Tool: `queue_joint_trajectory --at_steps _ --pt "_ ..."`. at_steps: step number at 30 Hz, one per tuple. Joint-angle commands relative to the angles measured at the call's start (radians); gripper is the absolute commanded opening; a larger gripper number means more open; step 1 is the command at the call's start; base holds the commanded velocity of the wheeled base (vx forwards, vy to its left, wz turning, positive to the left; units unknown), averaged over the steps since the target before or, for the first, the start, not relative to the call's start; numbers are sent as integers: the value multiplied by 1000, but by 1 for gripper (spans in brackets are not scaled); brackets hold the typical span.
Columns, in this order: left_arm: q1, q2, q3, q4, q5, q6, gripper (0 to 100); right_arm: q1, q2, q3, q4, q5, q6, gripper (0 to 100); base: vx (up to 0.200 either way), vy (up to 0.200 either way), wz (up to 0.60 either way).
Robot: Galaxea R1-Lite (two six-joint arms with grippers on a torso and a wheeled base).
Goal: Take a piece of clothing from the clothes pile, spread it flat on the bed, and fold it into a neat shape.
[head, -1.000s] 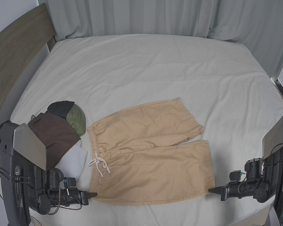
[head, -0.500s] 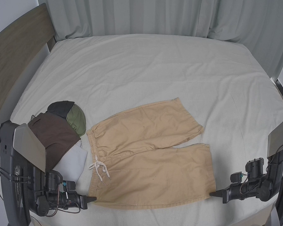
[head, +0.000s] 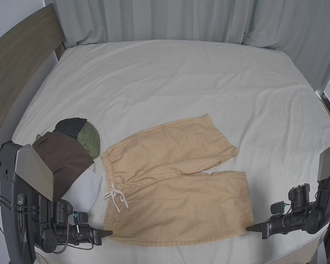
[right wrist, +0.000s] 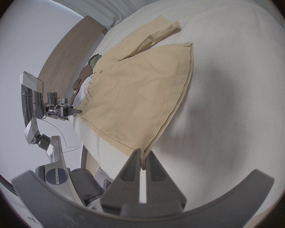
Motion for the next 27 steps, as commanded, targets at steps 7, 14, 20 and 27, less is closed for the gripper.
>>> queue_joint_trajectory --at_steps 7,14,20,27 --pt "0 0 16 -1 -1 -1 0 0 -9 18 -3 8 0 0 0 0 0" --pt "5 -23 -1 -3 -1 -5 0 5 -10 18 -21 19 2 0 0 0 0" --pt "5 -51 -15 -3 -22 -14 0 9 -7 18 -64 22 11 0 0 0 0" --pt "5 -55 -22 -3 -28 -14 0 9 -4 18 -93 22 14 0 0 0 0"
